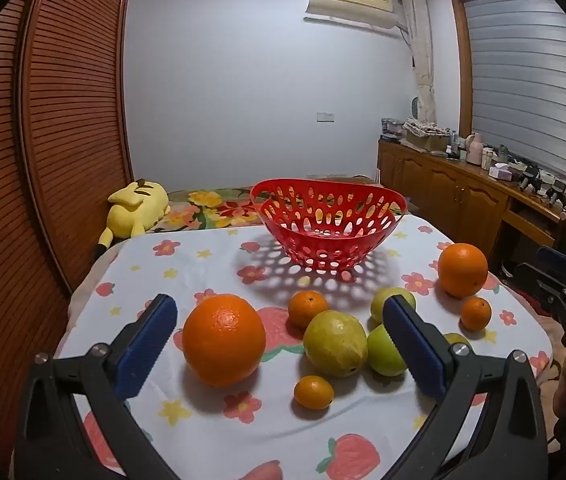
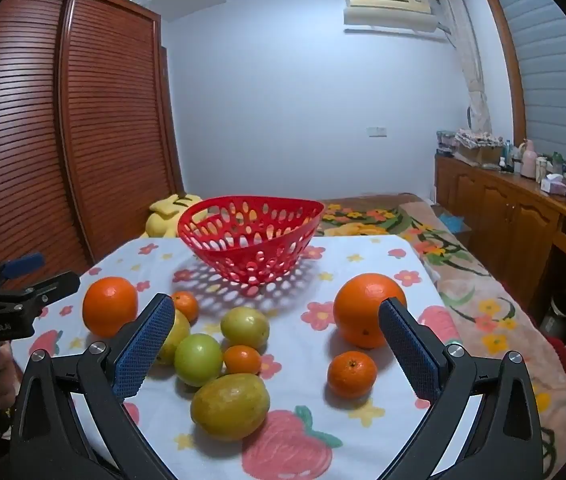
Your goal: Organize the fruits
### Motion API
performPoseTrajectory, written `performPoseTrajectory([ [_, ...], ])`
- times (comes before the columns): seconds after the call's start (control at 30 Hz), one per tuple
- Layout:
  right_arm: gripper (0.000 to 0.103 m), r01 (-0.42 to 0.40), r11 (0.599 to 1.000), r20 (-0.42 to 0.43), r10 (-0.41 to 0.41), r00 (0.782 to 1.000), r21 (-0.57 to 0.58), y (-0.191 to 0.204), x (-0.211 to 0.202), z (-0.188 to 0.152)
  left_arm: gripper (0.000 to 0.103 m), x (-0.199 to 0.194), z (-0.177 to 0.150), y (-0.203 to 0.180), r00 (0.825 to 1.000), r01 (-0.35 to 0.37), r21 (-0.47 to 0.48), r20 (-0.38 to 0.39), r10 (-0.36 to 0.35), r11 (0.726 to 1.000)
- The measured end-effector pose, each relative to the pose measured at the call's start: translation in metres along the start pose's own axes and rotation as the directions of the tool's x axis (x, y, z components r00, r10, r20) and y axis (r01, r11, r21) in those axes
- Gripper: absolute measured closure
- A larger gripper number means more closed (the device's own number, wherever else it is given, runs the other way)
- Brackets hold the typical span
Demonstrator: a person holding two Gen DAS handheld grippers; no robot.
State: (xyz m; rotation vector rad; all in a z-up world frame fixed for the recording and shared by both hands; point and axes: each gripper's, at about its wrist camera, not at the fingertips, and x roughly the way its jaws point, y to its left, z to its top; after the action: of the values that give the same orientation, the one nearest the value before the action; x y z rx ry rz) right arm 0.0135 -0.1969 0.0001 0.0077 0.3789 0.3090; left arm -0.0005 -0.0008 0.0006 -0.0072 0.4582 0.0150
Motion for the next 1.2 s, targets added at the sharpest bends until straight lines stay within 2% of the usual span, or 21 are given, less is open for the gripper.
performPoseTrajectory([
  [1.2,0.000,0.001,1.000,-0.004,-0.001,1.000,-0.007,0.010,-0.002,0.001,0.000,-0.014,0.010,0.005,1.000,-0.006,0.005,0.018,0.006,1.000],
])
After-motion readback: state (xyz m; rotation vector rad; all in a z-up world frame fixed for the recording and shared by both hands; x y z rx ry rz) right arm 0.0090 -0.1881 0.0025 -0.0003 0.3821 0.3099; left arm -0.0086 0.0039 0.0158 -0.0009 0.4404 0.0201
